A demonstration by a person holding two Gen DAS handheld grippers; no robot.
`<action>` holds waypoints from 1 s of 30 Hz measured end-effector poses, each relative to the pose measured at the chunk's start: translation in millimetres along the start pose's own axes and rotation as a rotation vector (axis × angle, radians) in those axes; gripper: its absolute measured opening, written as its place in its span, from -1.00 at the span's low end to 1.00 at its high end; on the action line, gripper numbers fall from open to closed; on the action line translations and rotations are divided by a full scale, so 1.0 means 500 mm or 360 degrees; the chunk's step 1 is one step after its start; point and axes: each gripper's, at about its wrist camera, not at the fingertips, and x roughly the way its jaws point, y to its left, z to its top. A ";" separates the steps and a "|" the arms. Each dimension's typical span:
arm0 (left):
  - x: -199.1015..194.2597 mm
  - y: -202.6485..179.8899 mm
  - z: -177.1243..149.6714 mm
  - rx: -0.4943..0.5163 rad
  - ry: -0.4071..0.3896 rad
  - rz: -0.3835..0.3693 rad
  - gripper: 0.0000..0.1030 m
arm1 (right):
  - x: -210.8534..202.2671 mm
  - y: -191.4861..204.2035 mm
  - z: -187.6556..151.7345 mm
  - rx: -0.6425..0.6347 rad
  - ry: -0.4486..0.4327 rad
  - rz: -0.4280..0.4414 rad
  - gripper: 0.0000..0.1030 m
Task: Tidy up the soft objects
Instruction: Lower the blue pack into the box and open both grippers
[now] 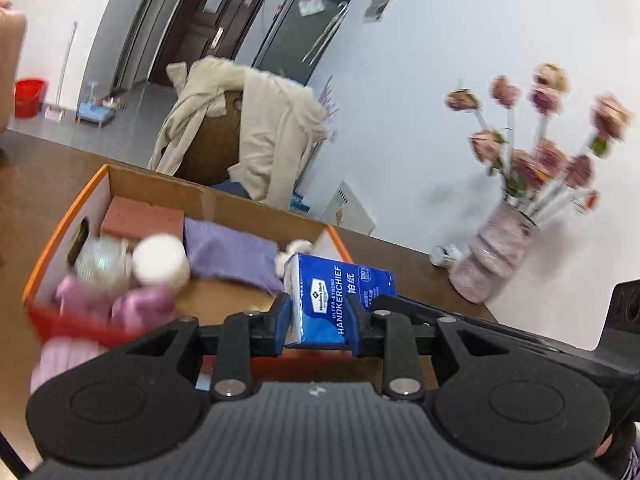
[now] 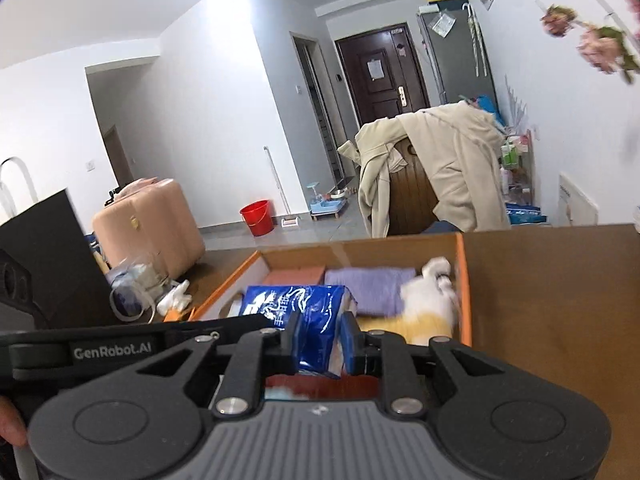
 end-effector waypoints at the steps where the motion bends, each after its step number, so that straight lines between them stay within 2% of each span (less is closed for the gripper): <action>1: 0.028 0.019 0.024 -0.0026 0.0033 0.0004 -0.45 | 0.033 -0.005 0.017 -0.0003 0.0027 -0.0009 -0.62; 4: 0.114 0.062 0.072 -0.0088 0.0128 0.0055 -0.45 | 0.147 -0.026 0.050 -0.0021 0.0175 -0.0043 -0.55; 7: 0.194 0.093 0.074 -0.0098 0.0211 0.0135 -0.50 | 0.241 -0.057 0.049 -0.0005 0.0327 -0.0115 -0.54; 10: 0.256 0.120 0.053 -0.0149 0.0350 0.0128 -0.51 | 0.294 -0.083 0.040 0.0006 0.0434 -0.0197 -0.55; 13: 0.273 0.128 0.035 -0.0130 0.0383 0.0134 -0.51 | 0.307 -0.091 0.024 -0.0017 0.0506 -0.0213 -0.59; 15: 0.270 0.126 0.032 -0.0111 0.0369 0.0131 -0.49 | 0.297 -0.083 0.015 -0.0044 0.0510 -0.0224 -0.60; 19: 0.247 0.120 0.036 -0.0114 0.0324 0.0166 -0.33 | 0.262 -0.075 0.027 -0.0067 0.0432 -0.0237 -0.43; 21: 0.218 0.109 0.044 -0.0086 0.0287 0.0140 -0.29 | 0.233 -0.069 0.040 -0.0092 0.0384 -0.0233 -0.40; 24: 0.152 0.076 0.064 0.0029 0.0183 0.0122 -0.16 | 0.180 -0.049 0.063 -0.0132 0.0301 -0.0213 -0.24; 27: 0.078 0.049 0.072 0.0157 0.0070 0.0172 -0.04 | 0.123 -0.025 0.080 -0.0186 0.0213 -0.0211 -0.19; 28: 0.051 0.041 0.073 0.0193 0.0040 0.0196 0.11 | 0.098 -0.016 0.083 -0.0203 0.0180 -0.0205 -0.16; 29: 0.027 0.035 0.072 0.0224 0.0016 0.0216 0.36 | 0.076 -0.010 0.085 -0.0209 0.0153 -0.0196 -0.07; 30: -0.005 0.030 0.066 0.0264 -0.0013 0.0244 0.44 | 0.052 -0.003 0.084 -0.0218 0.0128 -0.0185 0.06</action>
